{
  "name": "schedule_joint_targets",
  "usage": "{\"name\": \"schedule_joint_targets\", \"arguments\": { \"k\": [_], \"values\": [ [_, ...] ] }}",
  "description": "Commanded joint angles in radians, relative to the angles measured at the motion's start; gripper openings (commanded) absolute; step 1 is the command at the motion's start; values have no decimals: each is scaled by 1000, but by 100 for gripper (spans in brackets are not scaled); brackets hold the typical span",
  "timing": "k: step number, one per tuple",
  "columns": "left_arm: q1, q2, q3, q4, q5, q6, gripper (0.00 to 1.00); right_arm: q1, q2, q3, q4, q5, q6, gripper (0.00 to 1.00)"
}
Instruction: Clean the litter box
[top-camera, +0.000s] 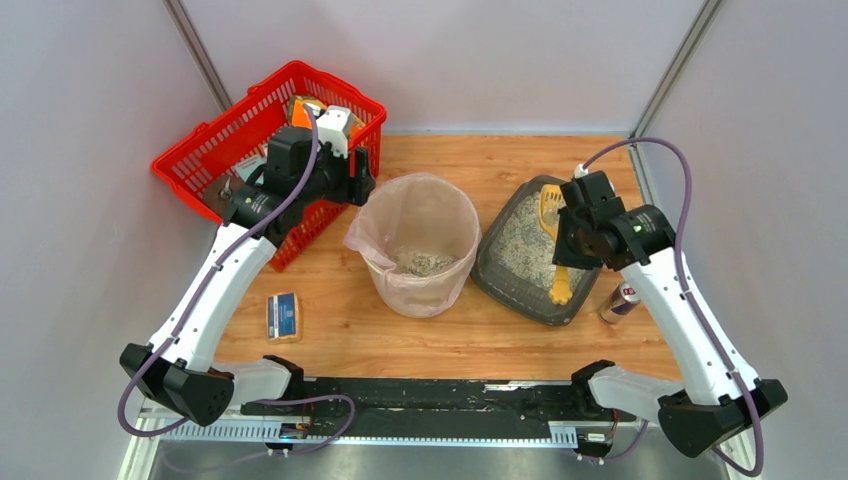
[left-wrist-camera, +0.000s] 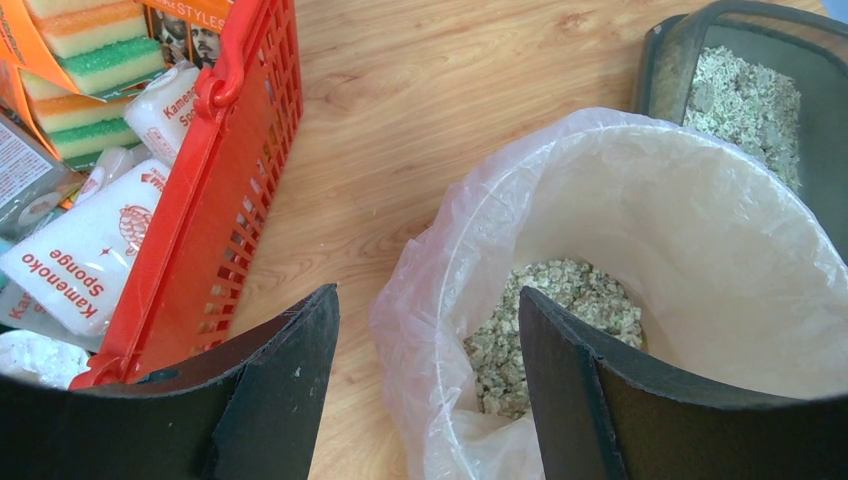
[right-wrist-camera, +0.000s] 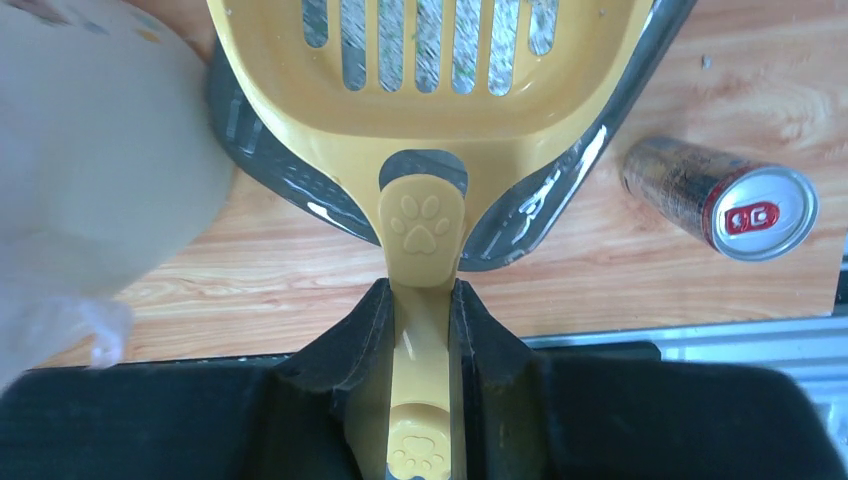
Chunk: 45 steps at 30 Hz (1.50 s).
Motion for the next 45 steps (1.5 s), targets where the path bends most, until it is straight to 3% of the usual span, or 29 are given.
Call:
{"name": "schedule_joint_targets", "arguments": {
  "k": [1,8,14,21,30,34,45],
  "values": [
    [-3,-11,18,18,33,-10,74,13,0,137,-116,5,-22,0],
    [-3,9,44,-7,51,-10,79,86,74,334,-183,-3,-39,0],
    [-3,-6,19,-8,53,-11,81,256,194,511,-268,86,-30,0],
    [-2,-32,-1,-1,5,-7,83,431,313,607,-289,171,-47,0],
    [13,-49,-22,15,-26,-14,83,582,415,602,-294,375,-136,0],
    [18,-43,-24,15,-16,-14,83,634,433,556,-283,541,-177,0],
    [20,12,5,-22,45,-21,82,711,392,412,-167,681,-275,0]
  ]
}}
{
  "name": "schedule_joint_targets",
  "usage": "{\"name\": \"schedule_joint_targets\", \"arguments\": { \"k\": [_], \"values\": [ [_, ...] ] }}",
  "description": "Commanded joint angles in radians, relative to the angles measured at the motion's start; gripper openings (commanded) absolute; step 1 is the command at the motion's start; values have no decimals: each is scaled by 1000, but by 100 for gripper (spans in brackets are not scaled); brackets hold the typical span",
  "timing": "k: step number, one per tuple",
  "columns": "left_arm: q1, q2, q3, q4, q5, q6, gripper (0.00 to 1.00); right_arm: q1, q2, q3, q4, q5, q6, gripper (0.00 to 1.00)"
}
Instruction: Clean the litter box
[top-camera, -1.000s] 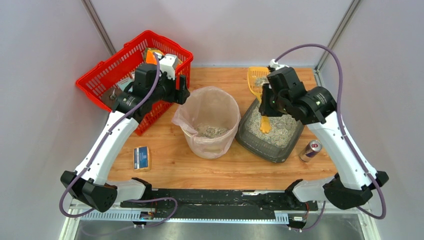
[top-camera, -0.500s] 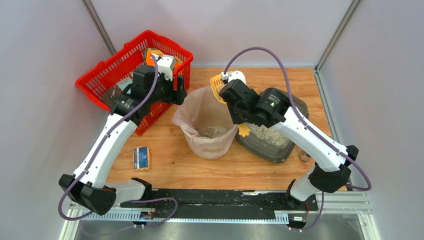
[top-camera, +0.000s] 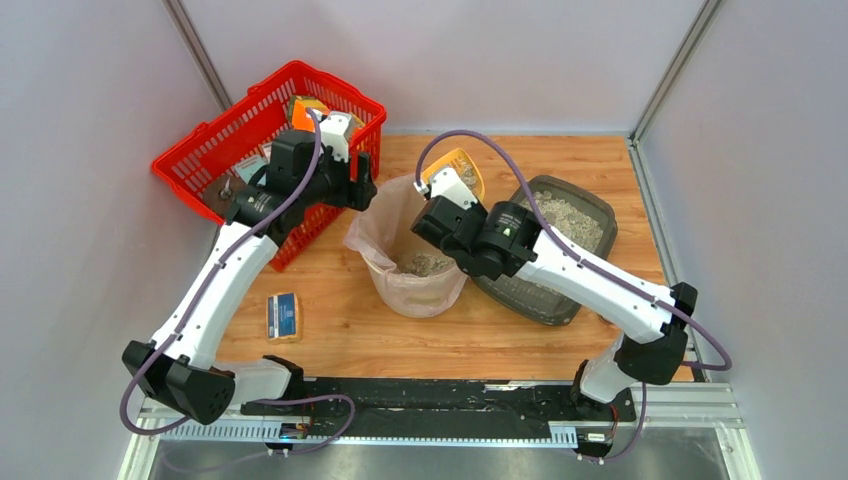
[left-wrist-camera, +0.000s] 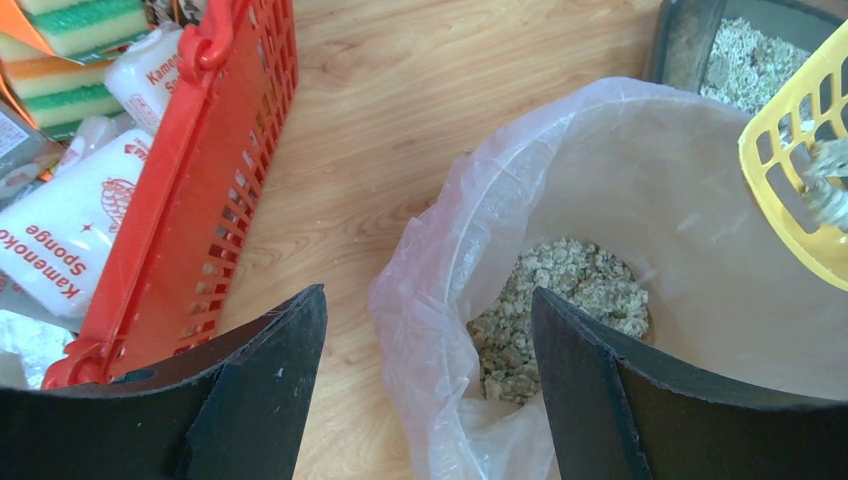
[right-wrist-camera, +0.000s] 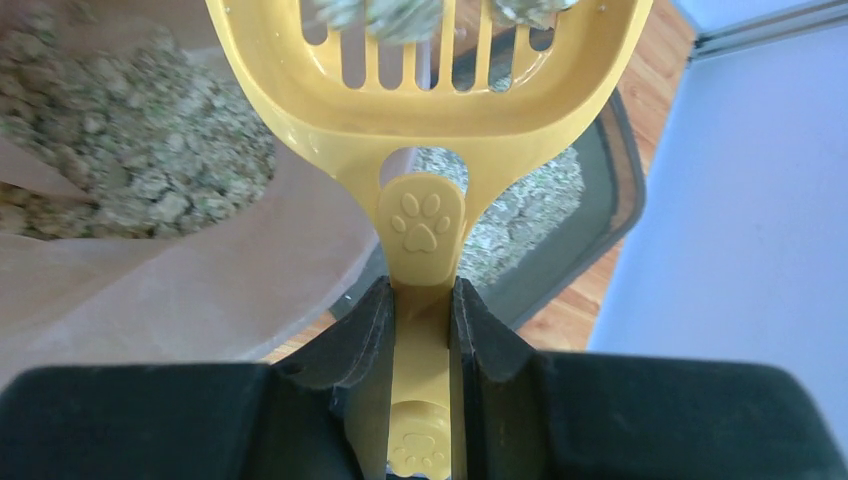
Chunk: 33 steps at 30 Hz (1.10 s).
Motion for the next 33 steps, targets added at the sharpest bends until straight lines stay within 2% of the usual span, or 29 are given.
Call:
{"name": "schedule_joint_targets", "arguments": {
  "k": [1,10,19,23,33],
  "values": [
    [5,18,29,-8,37,-13,82,35,-46,-59,-146,162,-54,0],
    [5,90,74,-74,71,2,82,126,-67,-142,-82,359,-116,0],
    [5,121,83,-88,90,-1,68,213,-70,-220,-28,572,-186,0],
    [5,131,87,-94,100,-2,61,233,-59,-235,-11,611,-208,0],
    [5,144,89,-94,128,-10,55,298,-26,-326,65,745,-301,0]
  ]
}}
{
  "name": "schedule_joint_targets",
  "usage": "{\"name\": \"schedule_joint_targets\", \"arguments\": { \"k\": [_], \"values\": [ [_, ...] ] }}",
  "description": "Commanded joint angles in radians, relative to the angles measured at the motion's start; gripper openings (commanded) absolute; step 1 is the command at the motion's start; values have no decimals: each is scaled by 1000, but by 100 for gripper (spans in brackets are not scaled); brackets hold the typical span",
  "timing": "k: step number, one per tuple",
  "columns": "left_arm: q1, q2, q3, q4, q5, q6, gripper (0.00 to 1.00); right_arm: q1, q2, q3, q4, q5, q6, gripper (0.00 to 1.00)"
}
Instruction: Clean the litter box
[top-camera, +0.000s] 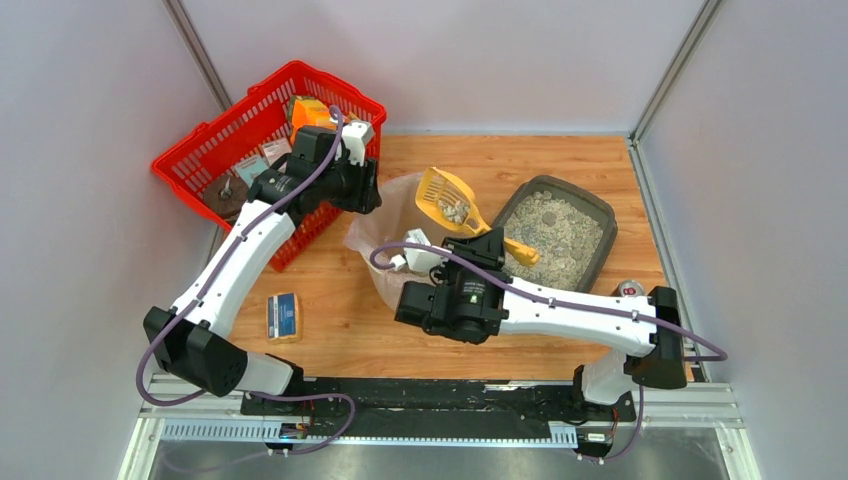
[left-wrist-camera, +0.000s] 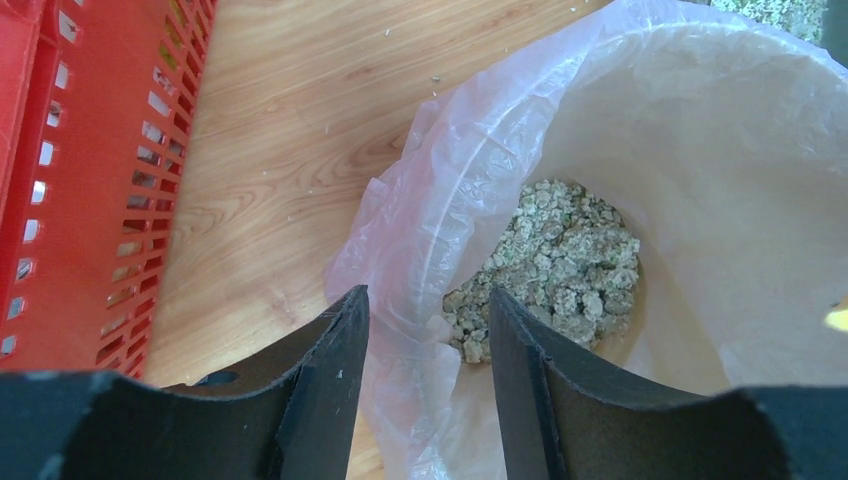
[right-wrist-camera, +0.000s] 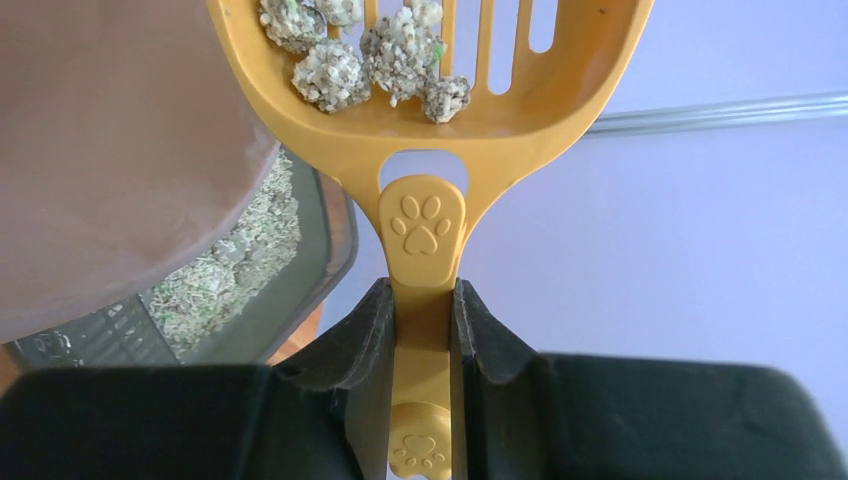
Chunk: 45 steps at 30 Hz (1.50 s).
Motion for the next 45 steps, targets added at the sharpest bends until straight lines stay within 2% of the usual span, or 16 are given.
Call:
{"name": "schedule_joint_targets", "arguments": {
  "k": [1,7,13,16,22,27,30,33,39,45],
  "values": [
    [5,0,38,8,29,-10,54,44,19,-38,57,153,-56,0],
    [5,3,38,10,31,-15,48,78,42,-137,132,277,-130,0],
    [5,6,40,8,32,-16,42,94,70,-161,140,366,-136,0],
    [5,8,40,10,38,-16,34,107,71,-165,134,370,-131,0],
    [4,4,40,10,38,-18,29,108,53,-153,114,371,-118,0],
    [5,6,40,10,40,-18,25,107,11,-76,42,371,-49,4],
    [5,6,40,8,41,-18,22,108,-8,-44,5,359,-22,3],
    [5,6,41,8,40,-16,18,108,-18,-68,13,331,-31,1],
    [5,8,44,5,41,-16,12,125,-10,-269,203,368,-192,0],
    [5,8,44,5,44,-16,11,157,-36,-282,202,288,-177,1]
  ]
}}
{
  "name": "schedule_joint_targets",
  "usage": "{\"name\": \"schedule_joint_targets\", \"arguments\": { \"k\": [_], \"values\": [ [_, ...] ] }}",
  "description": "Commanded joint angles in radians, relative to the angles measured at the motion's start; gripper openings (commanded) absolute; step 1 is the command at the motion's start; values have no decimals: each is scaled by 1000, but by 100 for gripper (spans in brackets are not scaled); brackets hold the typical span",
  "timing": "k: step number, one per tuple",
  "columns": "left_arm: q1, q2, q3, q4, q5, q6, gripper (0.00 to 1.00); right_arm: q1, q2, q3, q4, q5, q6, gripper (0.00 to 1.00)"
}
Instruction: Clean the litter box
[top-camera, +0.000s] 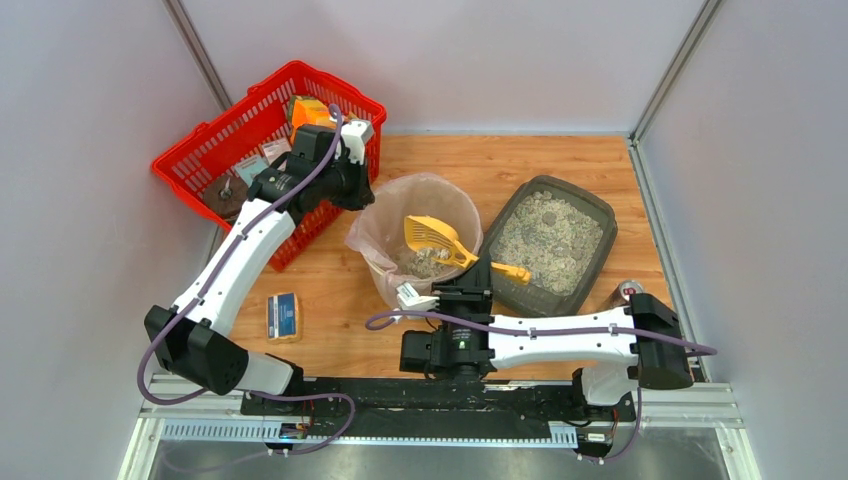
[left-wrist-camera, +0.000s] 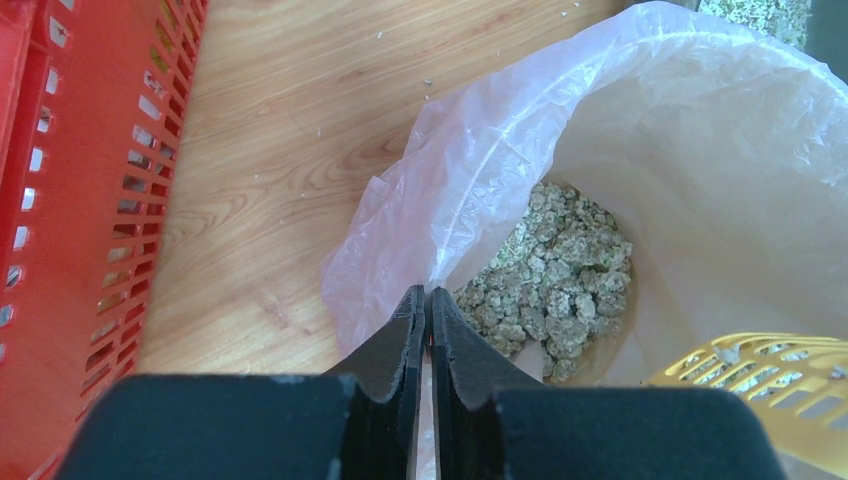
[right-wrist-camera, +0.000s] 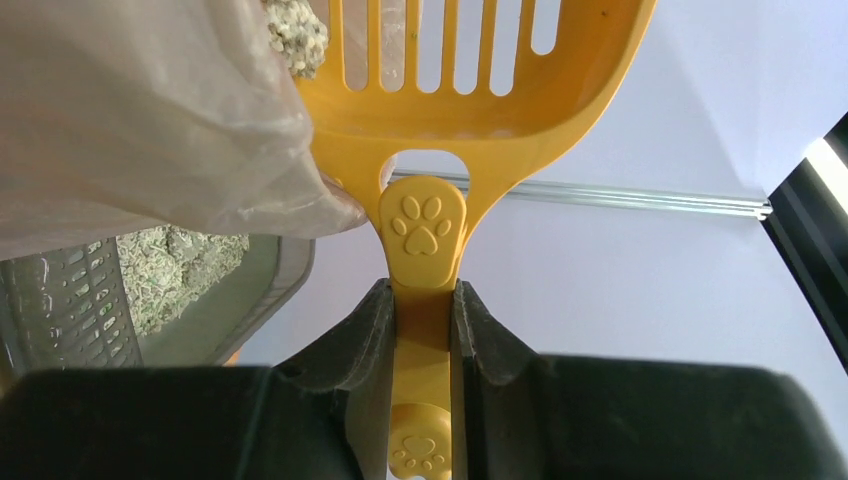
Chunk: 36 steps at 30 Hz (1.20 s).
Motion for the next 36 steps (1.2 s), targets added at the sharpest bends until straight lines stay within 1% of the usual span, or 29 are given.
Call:
{"name": "schedule_joint_targets", "arguments": {
  "k": [1,4,6,7,8,9,10,13,16,18,21,25,29,33,35,36],
  "values": [
    [-1,-3,38,4,20,-7,11,21,-38,27,35,188,-1,1],
    [-1,-5,36,4,20,-9,10,21,-37,84,-25,195,44,1],
    [-1,-3,36,4,19,-7,10,19,-28,119,-82,224,106,1],
    [-1,-2,36,6,17,-7,10,21,-25,162,-109,238,132,1],
    [-1,0,35,6,19,-9,10,19,-20,188,-137,247,202,1],
    [-3,1,35,4,19,-9,10,19,-19,214,-192,244,228,1],
    [-1,5,36,4,20,-10,10,21,-20,267,-218,237,248,1],
    [-3,5,36,4,22,-9,9,19,-41,343,-280,182,305,1],
    [-1,3,36,4,22,-9,9,18,-74,343,-283,74,299,0],
    [-1,0,36,3,22,-9,8,19,-84,268,-239,40,257,0],
    [-1,6,38,4,23,-9,8,19,-81,135,-145,22,189,0],
    [-1,8,36,4,25,-9,8,19,-60,70,-81,-3,108,0],
    [-1,3,38,1,27,-9,7,18,-63,113,-105,-30,141,0],
    [-1,1,38,4,28,-10,7,12,-66,220,-209,-73,244,0],
    [-3,1,38,4,30,-10,6,-1,-66,291,-232,-134,258,0],
    [-1,1,39,3,30,-10,5,-22,-68,307,-235,-229,255,0]
  ]
}}
